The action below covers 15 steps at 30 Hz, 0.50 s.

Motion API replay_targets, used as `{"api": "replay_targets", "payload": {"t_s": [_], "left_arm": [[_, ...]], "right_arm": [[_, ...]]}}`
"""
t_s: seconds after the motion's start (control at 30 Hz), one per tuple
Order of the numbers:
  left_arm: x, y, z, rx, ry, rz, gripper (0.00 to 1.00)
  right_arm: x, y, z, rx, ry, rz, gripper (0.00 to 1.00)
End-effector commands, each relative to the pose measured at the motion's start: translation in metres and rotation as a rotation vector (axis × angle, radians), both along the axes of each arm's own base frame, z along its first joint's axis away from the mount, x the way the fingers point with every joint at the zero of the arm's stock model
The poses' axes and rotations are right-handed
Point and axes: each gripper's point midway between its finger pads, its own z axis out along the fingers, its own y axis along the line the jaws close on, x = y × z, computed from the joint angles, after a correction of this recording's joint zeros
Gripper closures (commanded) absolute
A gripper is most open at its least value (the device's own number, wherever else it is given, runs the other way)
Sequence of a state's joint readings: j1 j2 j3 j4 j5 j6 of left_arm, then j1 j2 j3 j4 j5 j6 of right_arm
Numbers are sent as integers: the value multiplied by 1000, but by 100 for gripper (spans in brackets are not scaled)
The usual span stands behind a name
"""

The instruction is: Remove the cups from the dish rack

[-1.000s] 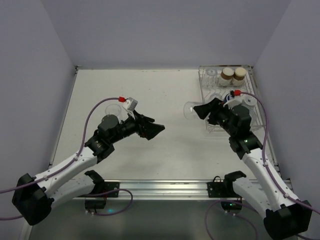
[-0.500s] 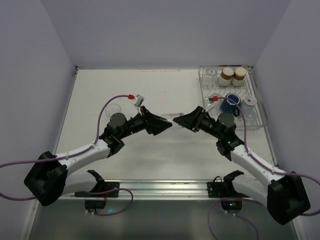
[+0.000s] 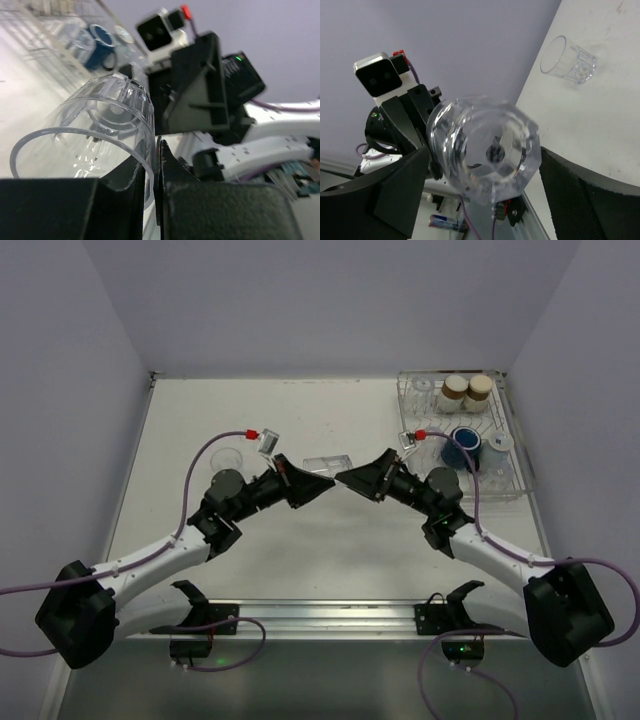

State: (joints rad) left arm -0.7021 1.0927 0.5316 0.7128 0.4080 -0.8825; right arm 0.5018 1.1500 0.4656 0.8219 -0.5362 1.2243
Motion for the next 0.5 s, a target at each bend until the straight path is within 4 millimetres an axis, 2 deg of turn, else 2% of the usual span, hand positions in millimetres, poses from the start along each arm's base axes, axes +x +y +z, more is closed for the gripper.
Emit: {"api": "replay_targets", "payload": {"t_s": [0.0,0.03,0.07,0.1,0.13,0.17,0.2,0.23,0.27,0.3,0.33,0.37,0.43,0.47], "left_arm": [[37,14,3,142,-37,203,100],[44,17,1,175,-32,236,100],[59,22,16,208,-61,307,100],[65,27,-12,327,9,335,100],[72,30,-14,367,17,367,100],[86,38,-3,408,-11,438,100],[88,47,-21,501,30,462,100],[99,55,-35,591,42,503,100],[108,57,-28,621,39,518,100],[108,66,-48,718,88,510,100],[120,74,-68,804,126,515,100],[129,78,-66,839,132,532,100],[136,93,-95,985,179,549,100],[145,101,-92,1038,170,582,100]], "right_arm": [[0,-5,-23,-110,-8,-44,1],[0,-8,-27,-135,-7,-63,1],[4,-15,-24,-166,-50,-112,1],[3,-19,-37,-216,-14,-130,1],[4,-24,-40,-240,-16,-156,1],[9,-32,-45,-282,-28,-208,1],[6,-40,-50,-314,-19,-231,1],[6,-45,-52,-343,-39,-251,1],[6,-49,-55,-360,-47,-269,1],[4,-57,-59,-382,-45,-301,1],[4,-61,-60,-395,-48,-318,1],[3,-65,-63,-418,-60,-329,1],[3,-72,-65,-448,-64,-354,1],[2,-75,-66,-474,-71,-357,1]]}}
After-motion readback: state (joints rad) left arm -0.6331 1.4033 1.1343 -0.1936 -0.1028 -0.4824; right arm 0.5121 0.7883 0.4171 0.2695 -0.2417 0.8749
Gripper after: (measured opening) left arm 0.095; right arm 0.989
